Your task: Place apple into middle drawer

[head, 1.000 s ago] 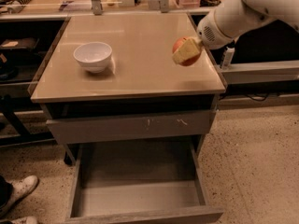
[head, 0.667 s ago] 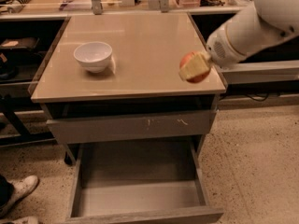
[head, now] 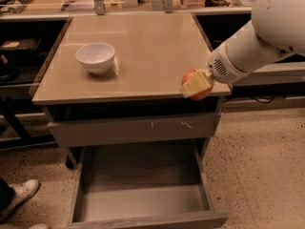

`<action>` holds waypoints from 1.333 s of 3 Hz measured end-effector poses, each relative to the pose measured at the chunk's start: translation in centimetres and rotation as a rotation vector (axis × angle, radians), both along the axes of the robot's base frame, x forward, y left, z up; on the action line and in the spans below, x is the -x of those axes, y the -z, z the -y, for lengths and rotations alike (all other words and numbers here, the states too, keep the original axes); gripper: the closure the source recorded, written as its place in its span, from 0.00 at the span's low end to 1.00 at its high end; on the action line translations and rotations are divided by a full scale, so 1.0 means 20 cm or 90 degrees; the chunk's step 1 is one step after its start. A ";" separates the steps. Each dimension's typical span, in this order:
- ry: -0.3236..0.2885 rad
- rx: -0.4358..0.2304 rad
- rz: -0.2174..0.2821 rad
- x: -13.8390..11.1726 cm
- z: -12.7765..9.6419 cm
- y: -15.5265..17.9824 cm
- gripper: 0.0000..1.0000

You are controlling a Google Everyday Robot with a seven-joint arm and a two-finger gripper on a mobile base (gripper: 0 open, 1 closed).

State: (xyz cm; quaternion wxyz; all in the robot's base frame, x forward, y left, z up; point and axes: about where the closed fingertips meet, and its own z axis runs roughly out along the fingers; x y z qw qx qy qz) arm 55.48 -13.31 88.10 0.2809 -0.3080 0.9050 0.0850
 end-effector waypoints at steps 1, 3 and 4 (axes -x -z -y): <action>0.022 -0.022 -0.020 0.16 -0.02 0.07 1.00; 0.031 -0.037 -0.069 0.30 -0.06 0.31 1.00; 0.036 -0.050 -0.080 0.31 -0.10 0.38 1.00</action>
Offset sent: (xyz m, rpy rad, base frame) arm -0.0876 0.0220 -0.1122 0.1060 0.1878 -0.0729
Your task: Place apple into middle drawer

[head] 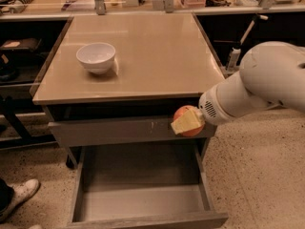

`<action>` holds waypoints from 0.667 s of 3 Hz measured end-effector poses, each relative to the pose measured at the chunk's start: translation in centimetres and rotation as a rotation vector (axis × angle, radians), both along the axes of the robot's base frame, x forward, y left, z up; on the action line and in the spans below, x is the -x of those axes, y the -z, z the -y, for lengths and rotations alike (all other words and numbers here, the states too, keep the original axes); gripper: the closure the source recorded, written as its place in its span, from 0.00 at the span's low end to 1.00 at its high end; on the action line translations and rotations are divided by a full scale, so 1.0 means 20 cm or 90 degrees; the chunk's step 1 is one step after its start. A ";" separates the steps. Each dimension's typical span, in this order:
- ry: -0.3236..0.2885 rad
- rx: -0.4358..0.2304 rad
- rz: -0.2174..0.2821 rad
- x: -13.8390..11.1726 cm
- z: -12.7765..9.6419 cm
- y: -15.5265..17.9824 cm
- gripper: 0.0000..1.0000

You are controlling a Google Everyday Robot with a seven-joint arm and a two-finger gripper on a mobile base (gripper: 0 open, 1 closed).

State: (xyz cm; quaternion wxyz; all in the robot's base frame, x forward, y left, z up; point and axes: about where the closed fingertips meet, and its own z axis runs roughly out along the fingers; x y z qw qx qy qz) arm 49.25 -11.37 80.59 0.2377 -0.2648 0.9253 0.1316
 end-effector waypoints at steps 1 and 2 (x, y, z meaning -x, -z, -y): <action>0.029 0.000 -0.003 0.00 -0.09 0.16 1.00; 0.066 -0.018 0.005 -0.07 -0.17 0.32 1.00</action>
Offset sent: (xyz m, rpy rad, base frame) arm 0.0311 0.0504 -0.1042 0.0662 -0.0215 -0.1771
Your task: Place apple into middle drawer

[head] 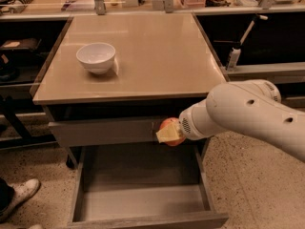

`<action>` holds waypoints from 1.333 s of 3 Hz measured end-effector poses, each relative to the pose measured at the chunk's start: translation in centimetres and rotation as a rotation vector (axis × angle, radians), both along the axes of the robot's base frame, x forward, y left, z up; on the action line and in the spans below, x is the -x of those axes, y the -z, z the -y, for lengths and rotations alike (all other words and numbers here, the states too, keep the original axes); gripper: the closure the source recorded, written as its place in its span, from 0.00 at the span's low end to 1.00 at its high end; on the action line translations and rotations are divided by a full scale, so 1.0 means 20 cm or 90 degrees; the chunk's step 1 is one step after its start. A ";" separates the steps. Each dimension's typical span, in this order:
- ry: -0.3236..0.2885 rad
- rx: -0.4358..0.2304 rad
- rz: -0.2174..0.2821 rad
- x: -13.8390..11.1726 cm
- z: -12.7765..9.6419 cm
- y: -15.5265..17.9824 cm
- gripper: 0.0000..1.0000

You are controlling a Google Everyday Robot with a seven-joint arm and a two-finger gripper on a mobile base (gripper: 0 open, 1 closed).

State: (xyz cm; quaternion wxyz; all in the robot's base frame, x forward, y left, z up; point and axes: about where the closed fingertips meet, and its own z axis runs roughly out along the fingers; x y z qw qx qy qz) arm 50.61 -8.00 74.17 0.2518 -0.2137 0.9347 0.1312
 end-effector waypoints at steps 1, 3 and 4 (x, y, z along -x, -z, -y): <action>0.003 -0.038 -0.019 0.00 -0.12 0.16 1.00; -0.007 -0.045 -0.039 0.02 -0.18 0.22 1.00; -0.006 -0.088 -0.088 0.10 -0.32 0.43 1.00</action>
Offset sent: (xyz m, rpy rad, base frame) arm 0.0001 0.0221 -0.0286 0.0522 0.0263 -0.0048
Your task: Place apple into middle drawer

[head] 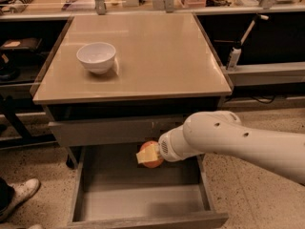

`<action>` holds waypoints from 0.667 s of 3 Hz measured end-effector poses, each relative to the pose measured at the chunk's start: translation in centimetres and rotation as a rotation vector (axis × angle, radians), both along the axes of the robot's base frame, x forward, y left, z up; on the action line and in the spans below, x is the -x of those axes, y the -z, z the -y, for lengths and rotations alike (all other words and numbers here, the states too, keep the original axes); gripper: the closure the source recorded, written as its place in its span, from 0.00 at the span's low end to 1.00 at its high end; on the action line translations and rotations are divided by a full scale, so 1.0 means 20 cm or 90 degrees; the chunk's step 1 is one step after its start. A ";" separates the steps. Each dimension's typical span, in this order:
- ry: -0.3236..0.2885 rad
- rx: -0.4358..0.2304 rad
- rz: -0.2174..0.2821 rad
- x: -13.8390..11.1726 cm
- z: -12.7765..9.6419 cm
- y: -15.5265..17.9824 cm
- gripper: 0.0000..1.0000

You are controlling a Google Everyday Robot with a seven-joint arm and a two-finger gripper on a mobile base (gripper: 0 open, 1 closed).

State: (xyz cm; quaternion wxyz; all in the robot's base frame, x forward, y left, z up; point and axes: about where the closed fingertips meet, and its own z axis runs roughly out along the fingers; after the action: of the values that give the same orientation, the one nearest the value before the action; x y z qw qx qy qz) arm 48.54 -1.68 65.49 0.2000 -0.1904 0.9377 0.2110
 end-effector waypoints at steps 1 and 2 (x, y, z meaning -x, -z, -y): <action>0.001 -0.031 -0.026 0.02 -0.09 0.18 1.00; 0.002 -0.051 -0.052 0.03 -0.17 0.33 1.00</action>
Offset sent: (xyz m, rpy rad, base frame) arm -0.0088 0.0498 -0.1022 0.1189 0.1302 -0.0074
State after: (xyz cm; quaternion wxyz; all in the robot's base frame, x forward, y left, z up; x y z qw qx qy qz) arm 47.93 1.70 58.91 0.1692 -0.1722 0.9361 0.2557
